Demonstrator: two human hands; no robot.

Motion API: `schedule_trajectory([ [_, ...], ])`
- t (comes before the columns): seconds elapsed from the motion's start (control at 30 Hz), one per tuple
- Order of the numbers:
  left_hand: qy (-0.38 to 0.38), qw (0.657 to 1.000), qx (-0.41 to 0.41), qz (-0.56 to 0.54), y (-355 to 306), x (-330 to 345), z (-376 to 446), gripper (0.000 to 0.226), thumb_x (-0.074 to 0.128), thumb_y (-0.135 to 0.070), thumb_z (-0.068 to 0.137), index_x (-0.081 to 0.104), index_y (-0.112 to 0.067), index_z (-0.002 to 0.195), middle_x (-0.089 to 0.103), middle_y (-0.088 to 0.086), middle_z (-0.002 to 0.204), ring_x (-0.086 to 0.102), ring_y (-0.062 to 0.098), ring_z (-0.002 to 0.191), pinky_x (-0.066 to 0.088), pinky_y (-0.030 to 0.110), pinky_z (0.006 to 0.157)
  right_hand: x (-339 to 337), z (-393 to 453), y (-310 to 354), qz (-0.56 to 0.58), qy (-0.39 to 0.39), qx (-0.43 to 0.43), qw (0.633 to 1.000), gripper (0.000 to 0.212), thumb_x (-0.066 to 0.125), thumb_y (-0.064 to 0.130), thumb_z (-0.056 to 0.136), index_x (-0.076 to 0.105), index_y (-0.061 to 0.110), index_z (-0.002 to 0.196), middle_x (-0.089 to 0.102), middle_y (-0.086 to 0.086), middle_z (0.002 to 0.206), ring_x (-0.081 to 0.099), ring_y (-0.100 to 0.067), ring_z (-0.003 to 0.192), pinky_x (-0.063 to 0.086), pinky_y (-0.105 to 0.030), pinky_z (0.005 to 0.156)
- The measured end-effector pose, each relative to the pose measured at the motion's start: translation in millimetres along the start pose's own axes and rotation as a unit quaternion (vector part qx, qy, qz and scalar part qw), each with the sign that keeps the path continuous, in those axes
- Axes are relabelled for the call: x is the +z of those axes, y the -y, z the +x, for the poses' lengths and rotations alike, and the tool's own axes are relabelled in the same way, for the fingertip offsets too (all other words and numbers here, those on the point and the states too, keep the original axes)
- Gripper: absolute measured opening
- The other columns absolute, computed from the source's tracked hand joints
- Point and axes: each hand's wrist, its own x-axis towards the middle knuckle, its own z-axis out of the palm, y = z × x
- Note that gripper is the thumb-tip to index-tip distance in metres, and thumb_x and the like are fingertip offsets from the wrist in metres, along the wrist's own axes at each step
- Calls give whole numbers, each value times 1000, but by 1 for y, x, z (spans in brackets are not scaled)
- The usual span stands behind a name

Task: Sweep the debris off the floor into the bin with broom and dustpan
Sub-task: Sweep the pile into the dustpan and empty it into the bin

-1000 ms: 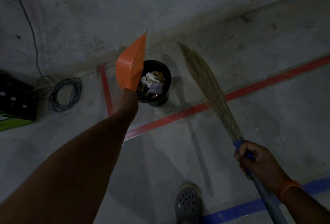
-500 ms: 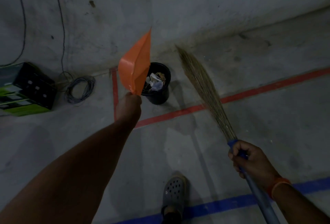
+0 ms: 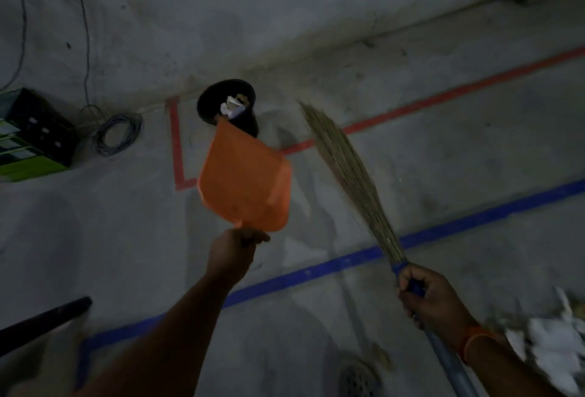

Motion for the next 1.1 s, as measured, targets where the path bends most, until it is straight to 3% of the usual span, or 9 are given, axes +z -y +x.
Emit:
schedule_trajectory([
  [0.13,112,993,-31,-33,21,45,-109,42,50,5,90,79,-24,82,61,-13,48,51,2,39,44,23,46,-20,-87,-58,-16,-32,22,999,28,49,-19,85,51,7,74,46,-7,52,46,-23,44,39,-31,46],
  [0.23,162,985,-24,-50,32,75,-179,41,48,6,92,79,-20,84,62,-19,52,51,3,40,42,22,42,-38,-156,-106,-21,-53,37,998,30,51,-17,84,51,10,72,46,-10,56,47,-23,45,40,-31,45],
  [0.4,174,975,-69,-119,68,131,-282,36,52,4,94,80,-16,83,62,-10,50,48,10,40,38,19,41,-64,-256,-184,-49,-55,67,995,26,53,-15,83,51,8,72,46,-16,59,48,-25,48,41,-31,44],
  [0.67,156,962,-135,-181,137,211,-394,40,48,3,99,79,-17,85,57,8,62,44,19,50,32,20,41,-36,-325,-330,-114,-10,124,986,28,56,-9,81,56,17,69,51,2,55,52,-18,49,43,-25,46],
  [0.77,155,962,-124,-188,147,238,-425,36,50,4,99,78,-15,86,65,1,64,45,16,47,31,18,39,-16,-331,-373,-138,-1,118,983,30,61,-1,78,58,26,65,57,7,59,55,-11,50,45,-22,47],
  [0.9,162,963,-118,-180,140,265,-462,26,48,5,100,73,-3,94,62,-7,53,42,7,38,27,13,34,-13,-336,-407,-160,3,127,979,31,60,1,78,57,28,63,58,6,63,58,-18,54,46,-21,50],
  [1.0,181,960,-125,-172,131,279,-488,25,46,5,102,70,2,97,59,-9,47,40,3,35,28,14,32,-37,-350,-420,-166,-31,150,974,29,59,3,77,58,27,62,59,-1,65,61,-28,57,50,-28,51],
  [1.1,205,955,-125,-176,119,286,-507,27,46,5,101,71,0,95,56,-6,47,40,6,35,28,15,34,-77,-373,-423,-152,-94,173,969,26,57,3,77,59,25,63,58,-6,64,58,-27,51,47,-26,44],
])
